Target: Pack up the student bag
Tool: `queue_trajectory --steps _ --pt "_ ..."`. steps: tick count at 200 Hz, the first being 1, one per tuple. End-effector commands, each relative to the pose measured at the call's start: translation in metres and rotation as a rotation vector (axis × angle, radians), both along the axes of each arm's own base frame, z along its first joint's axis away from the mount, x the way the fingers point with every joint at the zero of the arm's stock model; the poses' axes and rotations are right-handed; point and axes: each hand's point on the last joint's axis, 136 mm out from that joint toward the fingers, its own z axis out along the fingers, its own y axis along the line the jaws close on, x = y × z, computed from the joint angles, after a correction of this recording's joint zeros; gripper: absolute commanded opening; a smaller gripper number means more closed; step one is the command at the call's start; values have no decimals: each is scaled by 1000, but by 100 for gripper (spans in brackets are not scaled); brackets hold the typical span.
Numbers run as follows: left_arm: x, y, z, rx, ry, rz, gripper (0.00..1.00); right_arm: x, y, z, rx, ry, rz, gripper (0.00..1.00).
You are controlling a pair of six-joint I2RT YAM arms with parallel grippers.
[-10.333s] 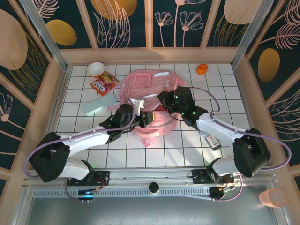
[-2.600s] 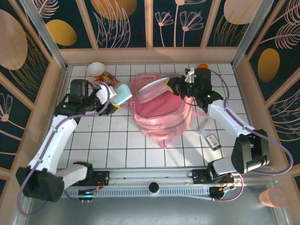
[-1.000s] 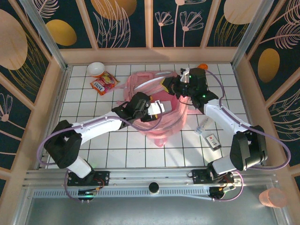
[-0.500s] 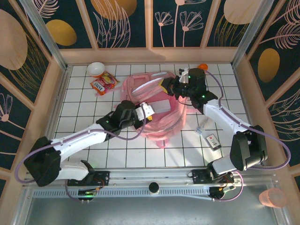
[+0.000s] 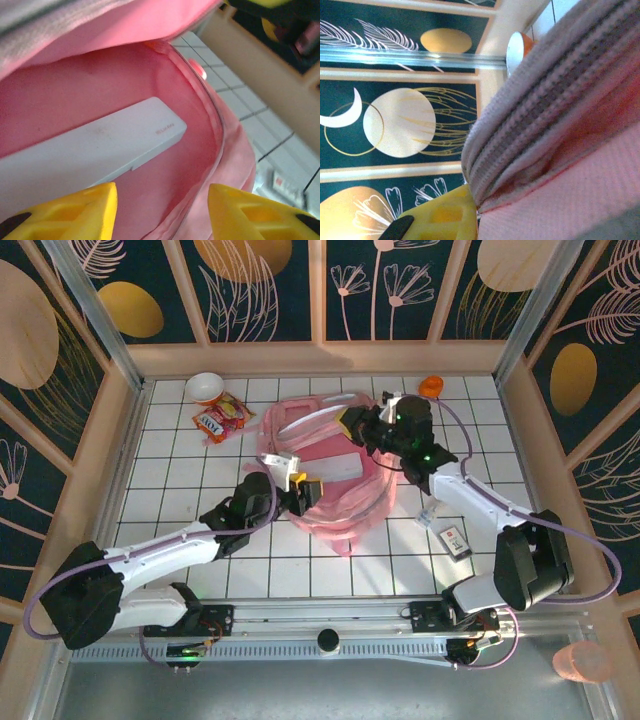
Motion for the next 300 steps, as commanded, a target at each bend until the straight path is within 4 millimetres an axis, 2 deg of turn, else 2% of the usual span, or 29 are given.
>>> queue_trajectory --steps 1,35,44,80,99,139,221,243,249,251,255,300 --pt "12 -5 10 -252 186 132 51 6 -11 86 162 -258 -138 0" --pt "13 -18 4 -385 332 181 53 21 -17 95 192 -275 -253 0" --pt "14 -19 -1 -387 374 203 54 18 -11 99 201 -286 -247 0" --pt "24 -6 -20 -487 492 383 55 20 -6 98 206 -286 -241 0" --pt "29 0 -36 -529 584 493 52 21 -4 94 212 -273 -233 0" --pt "40 -15 -50 -543 654 536 48 20 3 96 220 -275 -204 0" --pt "59 -32 -75 -541 670 576 38 14 12 102 234 -276 -166 0" --pt "70 -33 -75 -534 628 604 34 11 16 105 241 -278 -154 0" --pt "74 -34 -69 -547 612 606 33 10 17 106 243 -279 -151 0" --pt "75 -35 -78 -529 617 616 32 10 17 106 243 -279 -150 0" --pt "77 -35 -82 -523 616 624 32 9 18 107 245 -281 -149 0" --pt "105 -38 -86 -583 590 663 29 5 23 107 231 -271 -128 0"
